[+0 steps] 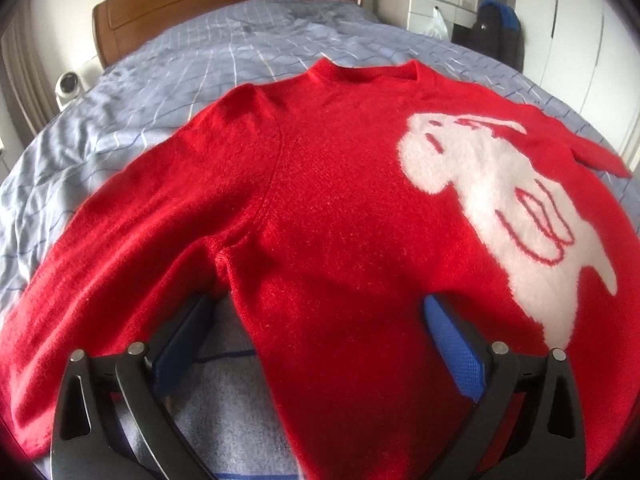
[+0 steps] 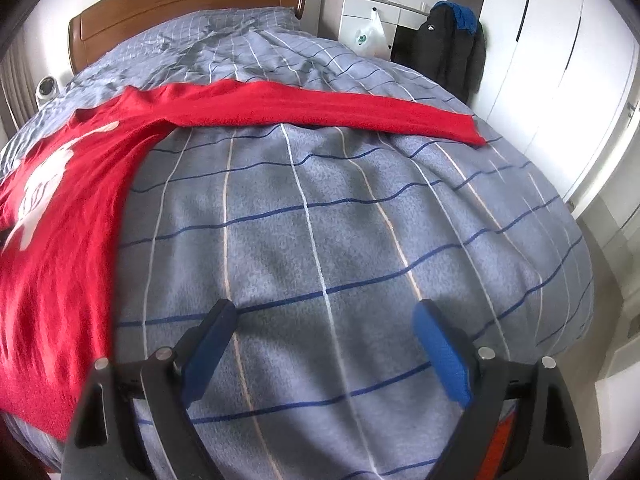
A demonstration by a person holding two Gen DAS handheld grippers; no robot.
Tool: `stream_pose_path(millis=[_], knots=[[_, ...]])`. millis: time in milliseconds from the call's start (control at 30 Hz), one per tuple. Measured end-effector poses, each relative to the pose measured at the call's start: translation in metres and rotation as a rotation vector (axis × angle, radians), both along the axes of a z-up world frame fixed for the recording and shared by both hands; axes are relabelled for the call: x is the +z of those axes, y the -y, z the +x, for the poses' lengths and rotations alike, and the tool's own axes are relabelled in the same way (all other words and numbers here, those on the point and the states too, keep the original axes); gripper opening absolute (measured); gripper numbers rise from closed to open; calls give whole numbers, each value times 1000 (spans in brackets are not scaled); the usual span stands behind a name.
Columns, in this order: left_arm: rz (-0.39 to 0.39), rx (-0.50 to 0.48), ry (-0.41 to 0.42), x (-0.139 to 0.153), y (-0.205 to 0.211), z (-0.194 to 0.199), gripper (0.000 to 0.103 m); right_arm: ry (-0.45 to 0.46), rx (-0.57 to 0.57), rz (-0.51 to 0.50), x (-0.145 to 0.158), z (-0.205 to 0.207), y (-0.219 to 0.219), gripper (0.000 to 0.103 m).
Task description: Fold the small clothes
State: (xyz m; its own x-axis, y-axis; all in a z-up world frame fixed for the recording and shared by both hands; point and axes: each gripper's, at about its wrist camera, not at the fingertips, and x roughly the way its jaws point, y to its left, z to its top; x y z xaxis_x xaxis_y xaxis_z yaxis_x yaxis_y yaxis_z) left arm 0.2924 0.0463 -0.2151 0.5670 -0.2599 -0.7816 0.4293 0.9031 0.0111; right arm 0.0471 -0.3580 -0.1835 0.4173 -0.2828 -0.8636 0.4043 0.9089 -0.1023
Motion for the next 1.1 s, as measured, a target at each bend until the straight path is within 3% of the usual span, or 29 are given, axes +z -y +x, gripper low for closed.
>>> stream_pose_path(millis=[1100], knots=[[-2,-1,-1,-1,0,0,103,-59,-33,-30,-11,14,-1,96]])
